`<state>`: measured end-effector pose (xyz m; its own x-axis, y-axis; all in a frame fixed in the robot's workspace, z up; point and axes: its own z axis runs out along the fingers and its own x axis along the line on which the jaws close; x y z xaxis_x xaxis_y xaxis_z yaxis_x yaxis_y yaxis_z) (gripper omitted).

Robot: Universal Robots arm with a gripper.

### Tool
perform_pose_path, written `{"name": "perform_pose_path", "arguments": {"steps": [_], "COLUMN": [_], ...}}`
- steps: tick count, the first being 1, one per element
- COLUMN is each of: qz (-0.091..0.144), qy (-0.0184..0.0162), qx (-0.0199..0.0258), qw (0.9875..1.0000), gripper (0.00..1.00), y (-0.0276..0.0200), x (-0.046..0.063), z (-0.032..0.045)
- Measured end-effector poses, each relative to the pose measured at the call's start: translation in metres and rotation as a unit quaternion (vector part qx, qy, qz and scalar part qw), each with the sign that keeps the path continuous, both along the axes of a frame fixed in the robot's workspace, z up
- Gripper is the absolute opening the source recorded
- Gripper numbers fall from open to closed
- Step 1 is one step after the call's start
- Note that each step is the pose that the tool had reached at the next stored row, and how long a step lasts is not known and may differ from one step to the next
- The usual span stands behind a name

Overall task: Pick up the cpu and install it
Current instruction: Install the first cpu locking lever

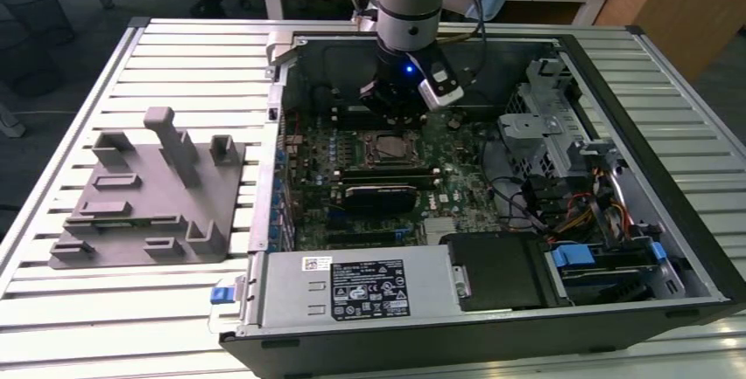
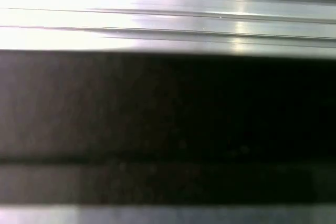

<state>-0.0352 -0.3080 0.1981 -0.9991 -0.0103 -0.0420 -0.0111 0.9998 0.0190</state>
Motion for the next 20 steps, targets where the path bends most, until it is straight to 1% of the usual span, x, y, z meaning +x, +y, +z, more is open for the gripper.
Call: {"name": "perform_pose_path", "arguments": {"steps": [11,16,18,20], "qz": [0.0,0.0,0.0,0.0], "qy": [-0.0002,-0.0001,0.0001,0.0003], "qx": [0.0002,-0.009,-0.0113,-0.0123], "qw": [1.0,1.0,0.9999,0.9999], "gripper": [0.11,0.11,0.11,0.11], "y": [0.0001,0.0012,0.0019,0.0024], "x": [0.0001,0.0003,0.0004,0.0007], "z": [0.002,0.0007,-0.0001,-0.0011]}}
